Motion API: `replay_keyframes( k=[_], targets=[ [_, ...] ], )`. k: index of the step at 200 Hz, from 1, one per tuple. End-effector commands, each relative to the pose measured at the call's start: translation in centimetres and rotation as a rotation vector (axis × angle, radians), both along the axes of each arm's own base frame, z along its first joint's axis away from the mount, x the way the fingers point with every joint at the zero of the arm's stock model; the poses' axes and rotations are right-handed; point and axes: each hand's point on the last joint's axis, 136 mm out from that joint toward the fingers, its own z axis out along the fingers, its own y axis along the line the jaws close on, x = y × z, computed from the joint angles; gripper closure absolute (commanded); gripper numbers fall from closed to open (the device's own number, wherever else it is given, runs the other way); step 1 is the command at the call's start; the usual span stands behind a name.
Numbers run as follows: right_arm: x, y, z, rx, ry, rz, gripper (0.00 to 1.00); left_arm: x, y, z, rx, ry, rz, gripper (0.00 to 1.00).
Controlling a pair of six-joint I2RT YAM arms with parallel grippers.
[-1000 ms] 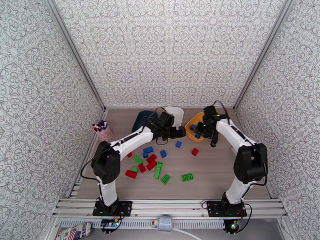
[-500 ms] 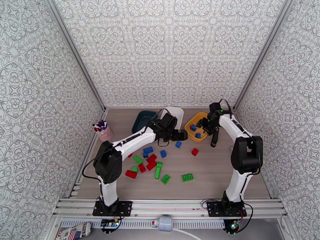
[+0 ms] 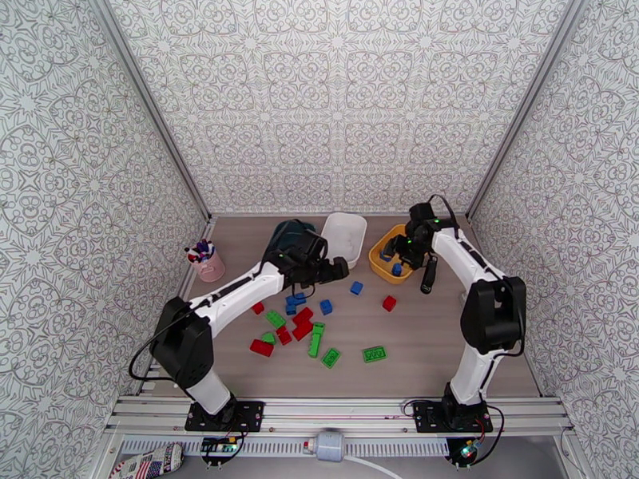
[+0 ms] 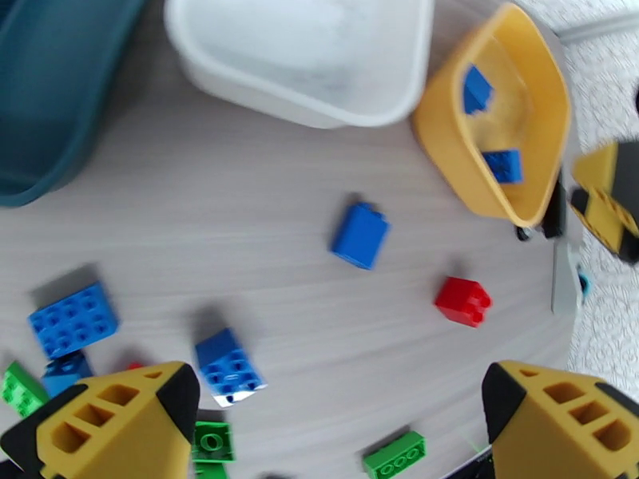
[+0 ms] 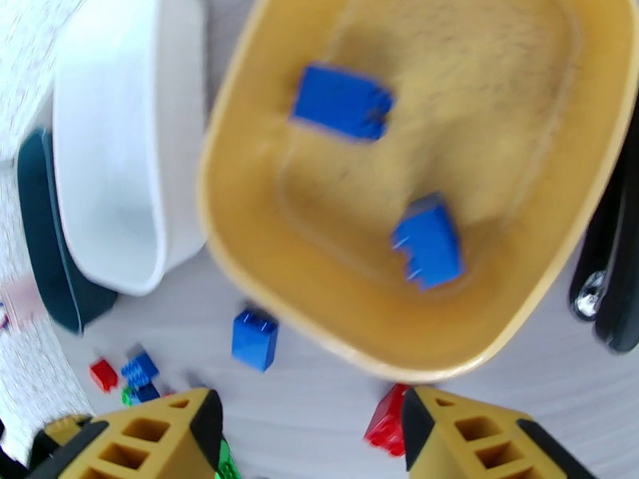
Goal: Sort the legos into containers by color
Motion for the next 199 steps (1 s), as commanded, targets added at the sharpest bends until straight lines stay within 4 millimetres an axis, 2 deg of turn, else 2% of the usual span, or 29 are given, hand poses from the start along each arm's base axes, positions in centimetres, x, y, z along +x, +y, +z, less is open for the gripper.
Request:
replay_keyframes(
  k=[1,43,80,112,155,199],
  targets=[
    [-1.7,1.2,-0.1,-0.046,0.006,0.061,0.35,0.4,2.3,0.3,0.004,-0.018,0.092,0.01],
    [-3.7,6.3,-1.1,-0.055,0.017,0.193,0.35,-0.2,5.6,-0.1,0.001,-0.01,0.177,0.01],
    [-5.7,11.1,-2.1,-0.07,0.027,0.318,0.36,-1.6,8.6,-1.1,-0.011,0.016,0.256,0.01],
    [-7.3,14.4,-3.1,-0.124,0.038,0.418,0.35,-3.1,11.1,-1.9,-0.014,0.038,0.309,0.01],
    [-9.0,18.0,-4.3,-0.194,0.051,0.54,0.32,-5.5,14.0,-2.7,-0.02,0.059,0.382,0.01],
    [-10.0,20.5,-6.3,-0.28,0.087,0.628,0.33,-8.1,15.8,-3.9,-0.029,0.081,0.432,0.01]
  ],
)
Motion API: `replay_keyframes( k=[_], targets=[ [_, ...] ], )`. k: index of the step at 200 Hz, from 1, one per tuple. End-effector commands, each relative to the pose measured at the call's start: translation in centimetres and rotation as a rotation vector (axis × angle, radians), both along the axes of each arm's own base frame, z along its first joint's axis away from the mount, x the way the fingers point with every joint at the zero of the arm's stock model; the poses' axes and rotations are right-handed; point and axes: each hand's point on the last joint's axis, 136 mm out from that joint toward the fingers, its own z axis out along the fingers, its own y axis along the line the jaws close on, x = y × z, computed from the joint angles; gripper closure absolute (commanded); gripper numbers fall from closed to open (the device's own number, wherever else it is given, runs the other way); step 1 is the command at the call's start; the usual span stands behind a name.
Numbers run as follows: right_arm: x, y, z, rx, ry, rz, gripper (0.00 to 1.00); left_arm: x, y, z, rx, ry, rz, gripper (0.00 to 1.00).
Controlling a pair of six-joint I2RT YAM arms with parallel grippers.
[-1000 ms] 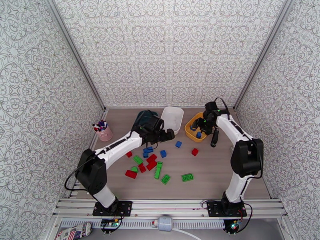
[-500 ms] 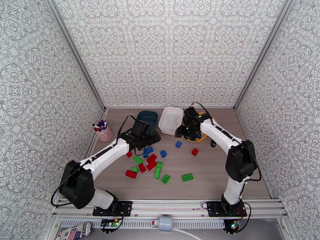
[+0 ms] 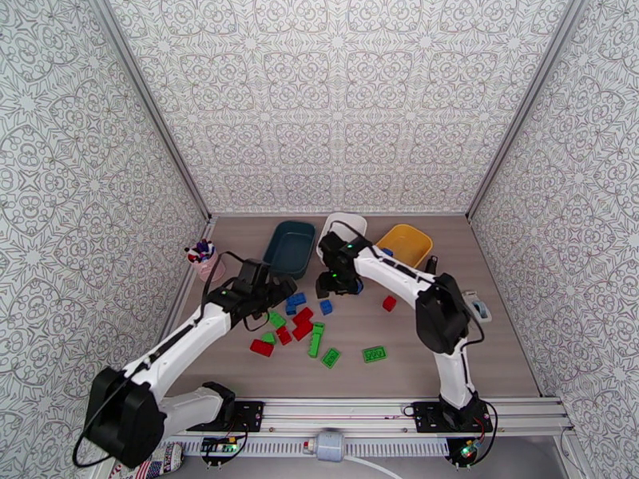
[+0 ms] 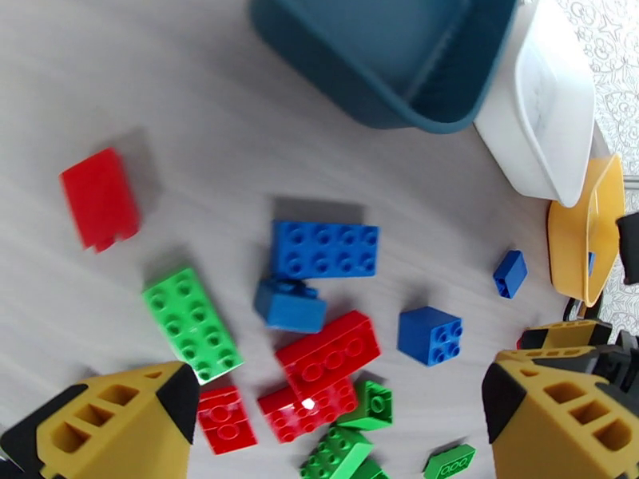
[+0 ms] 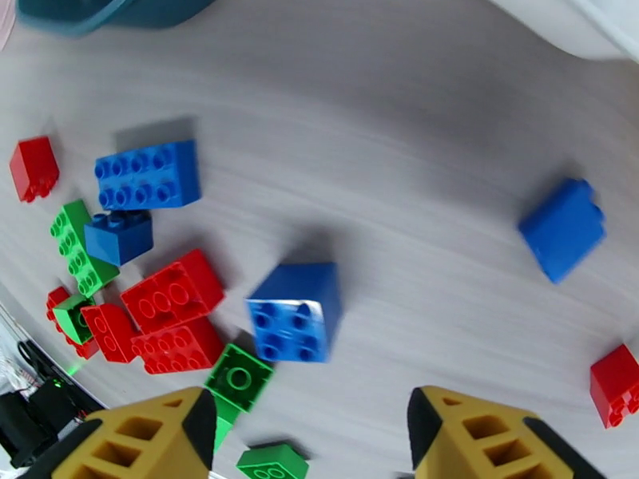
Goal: Sort the legos into containers by color
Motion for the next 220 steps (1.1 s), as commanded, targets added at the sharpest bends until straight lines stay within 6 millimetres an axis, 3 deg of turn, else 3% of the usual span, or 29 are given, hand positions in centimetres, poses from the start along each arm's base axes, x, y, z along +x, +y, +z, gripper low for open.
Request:
replay_keyframes(
  k=[1,56,125,163,220],
  targets=[
    [-0.5,0.3,-1.2,-0.088,0.006,0.048,0.33,-1.7,1.1,-0.9,-0.005,0.034,0.046,0.0],
    [-0.7,0.4,-3.5,-0.165,0.033,0.059,0.35,-3.9,2.2,-1.7,-0.018,0.047,0.081,0.01],
    [-1.0,0.3,-5.6,-0.194,0.067,0.072,0.49,-4.3,2.2,-1.9,-0.02,0.053,0.083,0.01],
    [-0.9,0.3,-5.0,-0.191,0.052,0.07,0.58,-4.0,1.5,-2.4,-0.038,0.058,0.067,0.01],
    [0.0,-0.3,-2.5,-0.148,0.019,0.03,0.67,-1.9,-1.9,-2.5,-0.071,0.054,-0.039,0.01]
  ],
)
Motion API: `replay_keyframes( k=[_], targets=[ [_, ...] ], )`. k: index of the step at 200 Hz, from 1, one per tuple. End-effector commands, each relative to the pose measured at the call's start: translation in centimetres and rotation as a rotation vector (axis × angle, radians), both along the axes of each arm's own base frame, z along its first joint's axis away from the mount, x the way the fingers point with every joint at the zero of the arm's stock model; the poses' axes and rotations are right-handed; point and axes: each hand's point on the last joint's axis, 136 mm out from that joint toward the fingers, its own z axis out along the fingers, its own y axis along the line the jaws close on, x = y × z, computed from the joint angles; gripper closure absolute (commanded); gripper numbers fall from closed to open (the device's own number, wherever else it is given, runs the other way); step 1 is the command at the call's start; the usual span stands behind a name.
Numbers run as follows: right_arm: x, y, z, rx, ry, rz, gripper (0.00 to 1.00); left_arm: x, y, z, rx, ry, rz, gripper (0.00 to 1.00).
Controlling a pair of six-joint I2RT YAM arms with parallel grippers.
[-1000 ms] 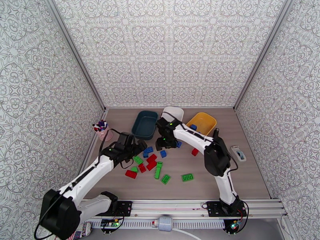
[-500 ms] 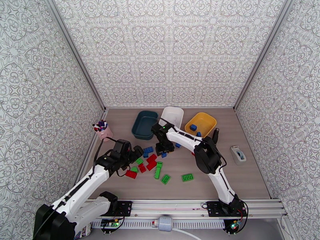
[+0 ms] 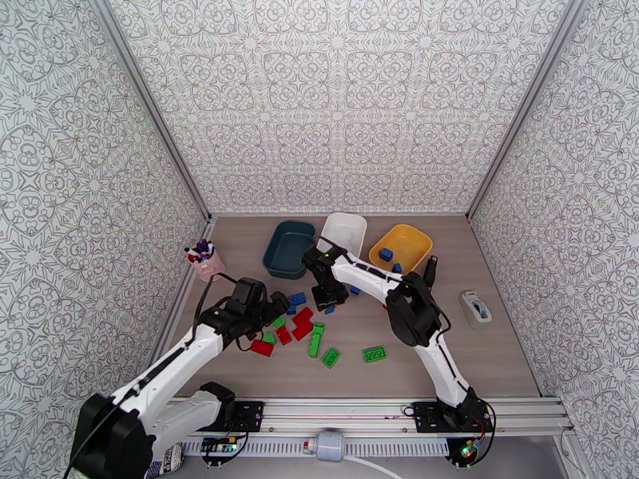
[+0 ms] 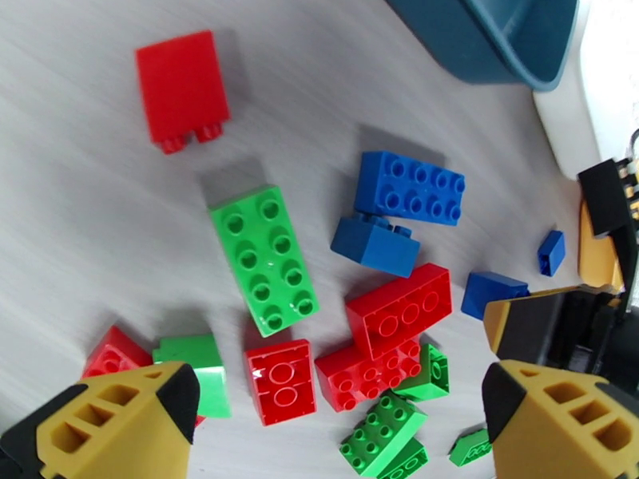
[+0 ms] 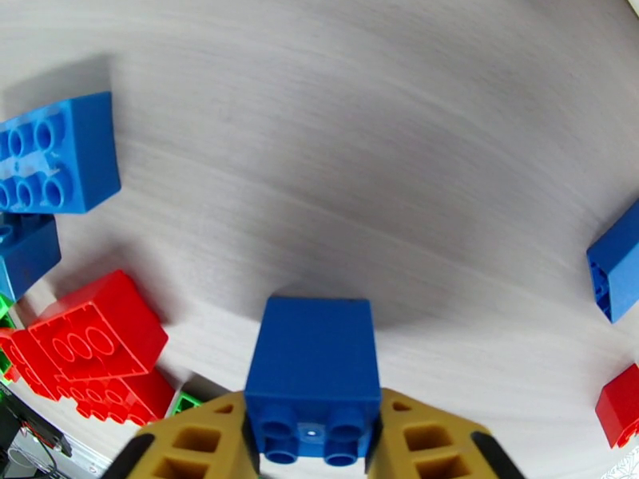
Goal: Sort the legos into containers by color
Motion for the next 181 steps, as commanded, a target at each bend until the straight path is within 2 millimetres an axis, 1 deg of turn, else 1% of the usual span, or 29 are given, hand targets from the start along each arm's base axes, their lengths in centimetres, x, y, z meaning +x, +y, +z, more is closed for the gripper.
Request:
replay_keyframes(
  k=[1,26,57,71,87,91,110,113,128,136,140,164,181],
  targets=[
    [1.2,-0.4,2.8,0.036,-0.051,-0.031,0.67,1.7,-2.2,1.2,-0.049,-0.044,-0.059,0.01],
    [2.2,-0.9,4.2,0.083,-0.059,-0.073,0.68,3.3,-4.1,1.6,-0.059,-0.05,-0.123,0.01],
    [4.0,-2.4,6.1,0.142,-0.079,-0.14,0.68,5.6,-6.0,2.5,-0.079,-0.073,-0.182,0.01],
    [5.1,-3.4,7.3,0.17,-0.096,-0.179,0.69,6.9,-7.2,3.4,-0.104,-0.097,-0.225,0.01],
    [6.6,-5.1,8.7,0.207,-0.117,-0.24,0.69,8.3,-9.0,4.2,-0.117,-0.113,-0.285,0.01],
    [6.9,-5.6,9.0,0.216,-0.122,-0.256,0.69,8.4,-9.8,4.3,-0.136,-0.109,-0.317,0.01],
    [9.0,-8.5,10.5,0.256,-0.156,-0.351,0.69,9.6,-12.9,5.2,-0.162,-0.125,-0.415,0.01],
    [9.5,-9.4,10.9,0.262,-0.166,-0.374,0.69,9.7,-13.4,5.3,-0.165,-0.126,-0.428,0.01],
    [10.8,-12.1,11.9,0.28,-0.191,-0.443,0.69,10.5,-15.9,6.0,-0.179,-0.135,-0.499,0.01],
    [11.5,-13.9,12.3,0.282,-0.204,-0.485,0.69,10.6,-17.3,5.8,-0.173,-0.125,-0.534,0.01],
    [11.8,-14.7,12.5,0.282,-0.21,-0.504,0.68,10.8,-18.0,6.0,-0.174,-0.128,-0.551,0.01],
    [13.2,-19.7,12.7,0.273,-0.227,-0.619,0.68,11.0,-22.3,6.8,-0.169,-0.135,-0.662,0.01],
    [14.0,-22.3,12.6,0.275,-0.23,-0.681,0.67,10.7,-25.0,7.1,-0.158,-0.132,-0.729,0.01]
  ],
)
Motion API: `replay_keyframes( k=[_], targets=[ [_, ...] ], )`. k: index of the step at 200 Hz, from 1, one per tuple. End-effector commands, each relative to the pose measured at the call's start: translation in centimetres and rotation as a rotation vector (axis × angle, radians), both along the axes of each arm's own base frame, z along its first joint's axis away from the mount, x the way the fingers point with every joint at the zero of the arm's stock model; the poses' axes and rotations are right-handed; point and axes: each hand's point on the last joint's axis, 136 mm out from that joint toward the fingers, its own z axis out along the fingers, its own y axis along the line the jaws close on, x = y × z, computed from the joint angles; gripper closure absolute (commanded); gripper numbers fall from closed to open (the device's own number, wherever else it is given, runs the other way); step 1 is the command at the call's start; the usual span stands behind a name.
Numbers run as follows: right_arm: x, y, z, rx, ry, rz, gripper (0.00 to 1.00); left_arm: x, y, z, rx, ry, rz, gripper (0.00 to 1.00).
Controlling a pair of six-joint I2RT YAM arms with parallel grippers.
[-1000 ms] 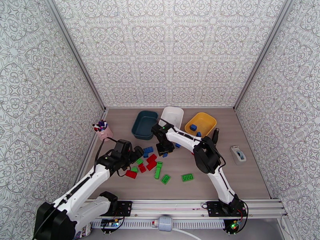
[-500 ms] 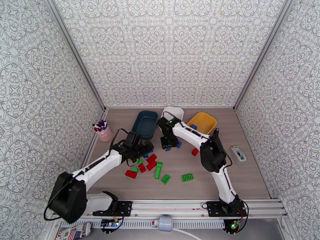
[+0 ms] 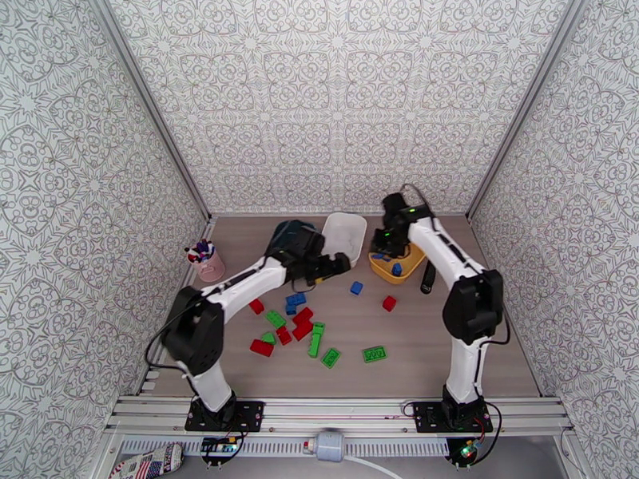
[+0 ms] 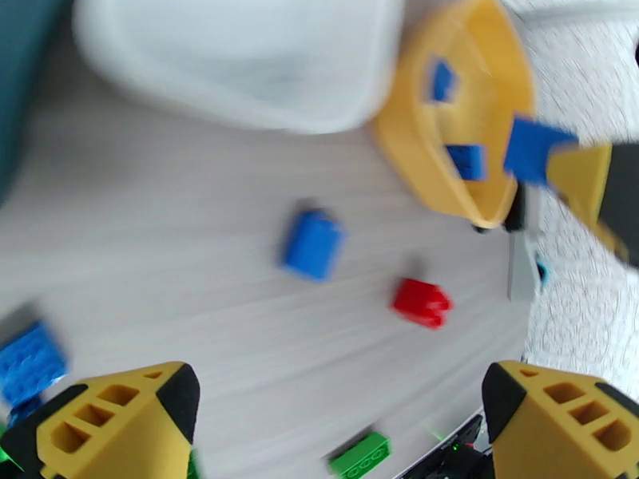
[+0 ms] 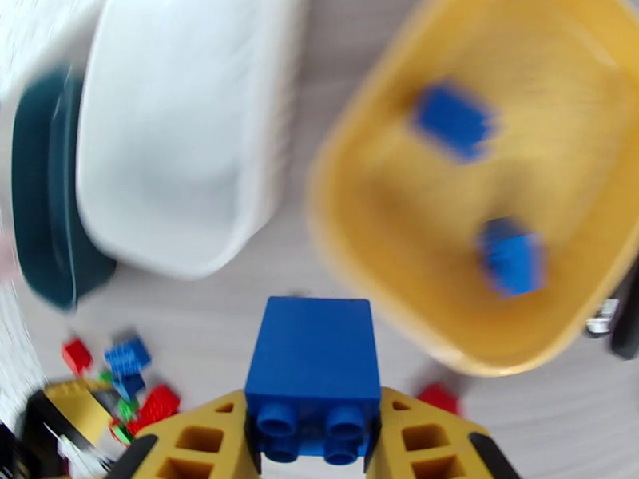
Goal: Sort the legos into containers by color
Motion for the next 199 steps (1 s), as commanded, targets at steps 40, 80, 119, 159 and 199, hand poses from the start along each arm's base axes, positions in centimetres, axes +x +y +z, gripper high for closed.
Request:
replay_keyframes(
  k=[40,80,119,159,199],
  targets=[
    [1.4,-5.2,-0.6,0.023,0.03,-0.116,0.57,-2.3,-7.5,1.0,0.045,-0.028,-0.247,0.01],
    [1.7,-5.6,-0.8,0.002,0.042,-0.105,0.41,-2.3,-7.2,1.7,0.067,-0.061,-0.234,0.01],
    [1.2,-5.3,-0.2,0.013,0.029,-0.089,0.38,-1.7,-5.0,2.3,0.089,-0.096,-0.163,0.01],
    [0.0,-4.1,0.7,0.01,0.008,-0.059,0.39,-0.7,-2.1,2.4,0.134,-0.122,-0.058,0.01],
    [-1.8,-1.2,0.9,-0.006,0.003,0.005,0.42,0.3,1.8,2.3,0.184,-0.118,0.079,0.01]
  ],
)
